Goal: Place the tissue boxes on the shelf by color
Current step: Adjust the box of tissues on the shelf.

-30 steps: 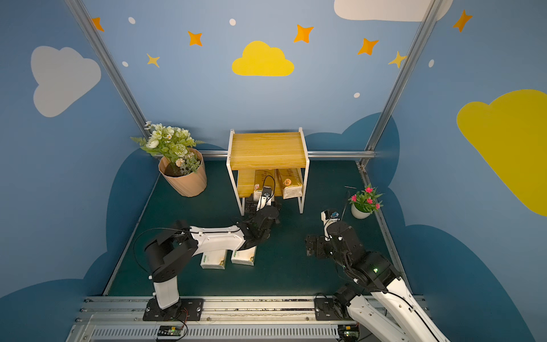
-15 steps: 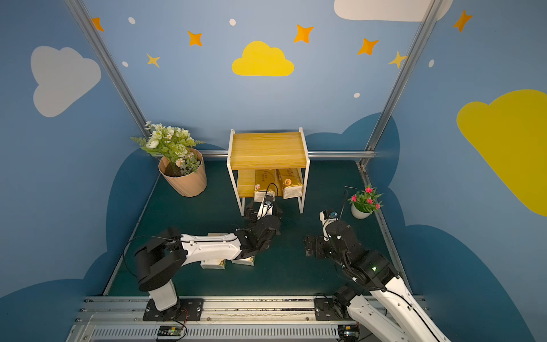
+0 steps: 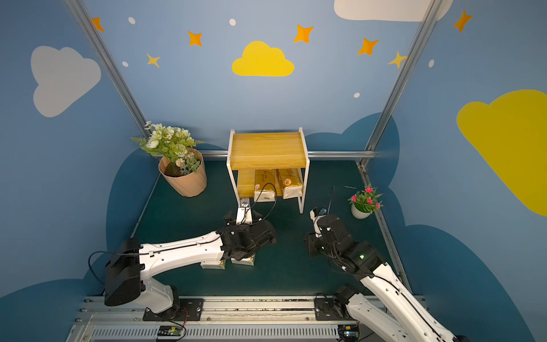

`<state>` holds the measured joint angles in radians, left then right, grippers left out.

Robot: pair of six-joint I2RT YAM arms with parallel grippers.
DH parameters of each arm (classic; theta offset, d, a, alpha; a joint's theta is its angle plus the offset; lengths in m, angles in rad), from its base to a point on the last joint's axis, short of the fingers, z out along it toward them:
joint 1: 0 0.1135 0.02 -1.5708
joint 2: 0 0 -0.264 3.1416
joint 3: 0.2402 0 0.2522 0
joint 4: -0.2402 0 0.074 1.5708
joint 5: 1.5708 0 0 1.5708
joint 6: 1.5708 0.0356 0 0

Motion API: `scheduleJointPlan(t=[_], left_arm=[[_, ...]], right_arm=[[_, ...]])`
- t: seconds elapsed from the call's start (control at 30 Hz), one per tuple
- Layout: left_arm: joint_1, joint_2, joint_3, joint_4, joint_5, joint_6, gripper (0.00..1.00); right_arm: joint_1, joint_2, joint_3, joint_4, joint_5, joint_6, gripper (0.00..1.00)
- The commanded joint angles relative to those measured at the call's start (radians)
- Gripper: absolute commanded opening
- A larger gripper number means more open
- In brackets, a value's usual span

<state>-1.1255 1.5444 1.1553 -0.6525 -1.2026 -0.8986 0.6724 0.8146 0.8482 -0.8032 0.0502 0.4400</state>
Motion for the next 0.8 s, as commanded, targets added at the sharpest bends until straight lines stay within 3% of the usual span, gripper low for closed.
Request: scheduleJointPlan(t=[0.0, 0.07, 0.13, 0.23, 0.37, 0.57, 0.77], left_arm=[[0.006, -0.069, -0.013, -0.098, -0.037, -0.054, 0.26], [0.020, -0.103, -0.032, -0.090, -0.030, -0.048, 0.10], [0.035, -0.139, -0.054, -0.045, -0.009, 0.018, 0.03], [0.076, -0.196, -0.092, 0.043, 0.071, 0.157, 0.03], [0.162, -0.264, -0.079, -0.034, 0.145, 0.114, 0.03], [0.297, -0.327, -0.111, 0.062, 0.254, 0.188, 0.06], [0.341, -0.374, -0.142, 0.085, 0.319, 0.205, 0.08]], right_arm=[[0.006, 0.067, 0.059, 0.096, -0.018, 0.009, 0.00], [0.009, 0.127, 0.095, 0.129, -0.018, 0.013, 0.00], [0.013, 0.184, 0.128, 0.161, -0.021, 0.016, 0.00], [0.025, 0.278, 0.173, 0.216, -0.012, 0.049, 0.00], [0.054, 0.422, 0.277, 0.211, 0.018, 0.128, 0.00], [0.098, 0.563, 0.324, 0.348, 0.060, 0.146, 0.00], [0.129, 0.682, 0.388, 0.404, 0.104, 0.142, 0.00]])
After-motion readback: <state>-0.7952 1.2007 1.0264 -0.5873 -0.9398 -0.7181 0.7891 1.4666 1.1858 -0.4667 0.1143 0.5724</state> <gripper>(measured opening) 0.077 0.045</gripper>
